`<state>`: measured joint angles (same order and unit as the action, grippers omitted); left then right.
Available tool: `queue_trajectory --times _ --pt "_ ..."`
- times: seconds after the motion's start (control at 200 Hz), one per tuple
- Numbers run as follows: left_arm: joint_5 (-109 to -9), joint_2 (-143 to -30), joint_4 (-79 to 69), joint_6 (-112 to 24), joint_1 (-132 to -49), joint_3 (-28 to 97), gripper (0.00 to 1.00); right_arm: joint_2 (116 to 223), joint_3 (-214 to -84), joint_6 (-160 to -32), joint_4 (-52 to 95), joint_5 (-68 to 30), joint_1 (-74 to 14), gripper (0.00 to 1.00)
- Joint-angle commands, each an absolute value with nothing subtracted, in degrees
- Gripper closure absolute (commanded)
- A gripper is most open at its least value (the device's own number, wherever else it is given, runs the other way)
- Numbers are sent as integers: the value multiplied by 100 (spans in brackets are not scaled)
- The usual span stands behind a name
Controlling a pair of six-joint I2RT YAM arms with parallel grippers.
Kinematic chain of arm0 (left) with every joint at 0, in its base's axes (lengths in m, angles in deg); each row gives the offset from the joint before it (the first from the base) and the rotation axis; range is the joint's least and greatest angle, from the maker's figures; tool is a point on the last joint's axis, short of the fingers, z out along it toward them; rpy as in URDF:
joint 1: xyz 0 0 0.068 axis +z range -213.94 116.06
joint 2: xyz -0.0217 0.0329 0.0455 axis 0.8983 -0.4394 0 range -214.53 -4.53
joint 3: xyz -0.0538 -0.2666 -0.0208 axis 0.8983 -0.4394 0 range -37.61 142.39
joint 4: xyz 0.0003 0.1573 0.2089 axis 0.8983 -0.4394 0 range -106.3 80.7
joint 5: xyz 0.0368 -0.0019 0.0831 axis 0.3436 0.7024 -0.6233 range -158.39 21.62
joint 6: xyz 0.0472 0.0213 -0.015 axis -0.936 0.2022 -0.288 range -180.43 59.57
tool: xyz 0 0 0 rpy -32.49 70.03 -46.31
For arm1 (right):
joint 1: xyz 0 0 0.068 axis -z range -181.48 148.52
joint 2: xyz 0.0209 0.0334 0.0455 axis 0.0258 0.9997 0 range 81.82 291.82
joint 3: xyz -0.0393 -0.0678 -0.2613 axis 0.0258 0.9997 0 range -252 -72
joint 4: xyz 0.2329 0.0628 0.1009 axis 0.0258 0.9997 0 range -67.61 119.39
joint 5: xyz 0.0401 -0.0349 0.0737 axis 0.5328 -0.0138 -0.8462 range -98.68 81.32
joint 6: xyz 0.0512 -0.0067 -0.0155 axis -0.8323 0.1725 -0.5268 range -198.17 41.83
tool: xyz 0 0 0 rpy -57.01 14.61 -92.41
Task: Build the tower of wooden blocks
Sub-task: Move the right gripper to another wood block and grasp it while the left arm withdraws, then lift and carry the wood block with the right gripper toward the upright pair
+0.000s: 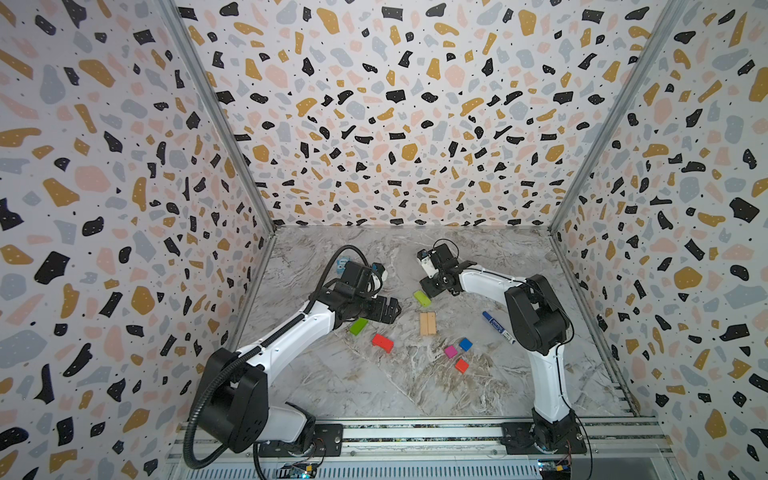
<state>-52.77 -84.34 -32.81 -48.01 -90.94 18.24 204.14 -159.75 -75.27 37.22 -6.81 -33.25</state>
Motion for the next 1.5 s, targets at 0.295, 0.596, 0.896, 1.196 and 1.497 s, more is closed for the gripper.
queue_trajectory --times 0.295,0.596,0.896,1.196,1.497 --pt "-5141 -8433 -3149 -4848 -9048 1776 1 20548 -16200 -7488 3760 -820 -3270 47" --pt "-5161 -8434 -3148 -4848 -9022 1776 1 20550 -16154 -7562 3718 -903 -3244 61" --pt "-5179 -8459 -3146 -4838 -9013 1745 2 20292 -16060 -7927 3668 -862 -3143 74" --pt "-5210 -8478 -3136 -4812 -9014 1732 2 19520 -15809 -8685 4184 -688 -3110 82" --pt "-5137 -8538 -3150 -4821 -8978 1767 2 18750 -15295 -9679 5154 -445 -3103 82"
